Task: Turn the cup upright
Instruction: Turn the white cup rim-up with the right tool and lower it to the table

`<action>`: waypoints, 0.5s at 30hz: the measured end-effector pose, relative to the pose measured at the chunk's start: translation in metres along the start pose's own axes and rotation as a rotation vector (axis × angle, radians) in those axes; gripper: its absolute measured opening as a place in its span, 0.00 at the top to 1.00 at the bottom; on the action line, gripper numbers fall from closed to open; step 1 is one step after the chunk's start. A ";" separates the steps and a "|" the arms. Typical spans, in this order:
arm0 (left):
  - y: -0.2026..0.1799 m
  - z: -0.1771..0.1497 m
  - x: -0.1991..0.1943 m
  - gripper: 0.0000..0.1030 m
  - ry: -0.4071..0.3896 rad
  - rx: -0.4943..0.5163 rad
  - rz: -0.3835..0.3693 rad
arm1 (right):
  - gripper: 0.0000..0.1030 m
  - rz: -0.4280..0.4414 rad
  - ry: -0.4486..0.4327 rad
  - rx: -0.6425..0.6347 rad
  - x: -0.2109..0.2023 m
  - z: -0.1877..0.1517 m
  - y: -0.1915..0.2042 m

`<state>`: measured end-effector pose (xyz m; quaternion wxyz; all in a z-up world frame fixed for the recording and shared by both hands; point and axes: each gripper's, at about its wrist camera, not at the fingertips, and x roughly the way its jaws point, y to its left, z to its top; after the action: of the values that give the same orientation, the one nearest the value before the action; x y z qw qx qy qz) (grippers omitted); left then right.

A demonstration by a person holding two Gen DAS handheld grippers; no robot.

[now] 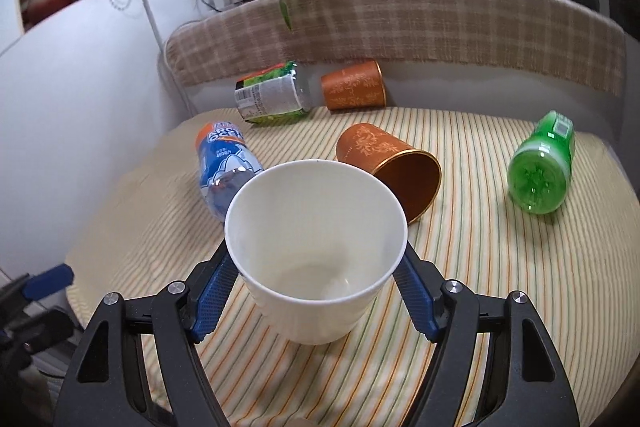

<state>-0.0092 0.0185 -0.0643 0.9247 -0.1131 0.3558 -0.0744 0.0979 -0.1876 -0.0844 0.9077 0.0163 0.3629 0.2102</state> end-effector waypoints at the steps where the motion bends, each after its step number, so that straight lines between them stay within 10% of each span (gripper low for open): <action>1: 0.000 0.000 0.000 0.22 0.000 0.001 0.000 | 0.28 -0.009 -0.003 -0.016 0.000 0.000 0.003; 15: 0.000 0.001 -0.001 0.22 -0.004 0.004 0.001 | 0.28 -0.052 -0.020 -0.116 0.003 -0.005 0.022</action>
<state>-0.0093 0.0189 -0.0633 0.9257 -0.1111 0.3538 -0.0742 0.0881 -0.1666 -0.0857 0.9157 -0.0437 0.3414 0.2073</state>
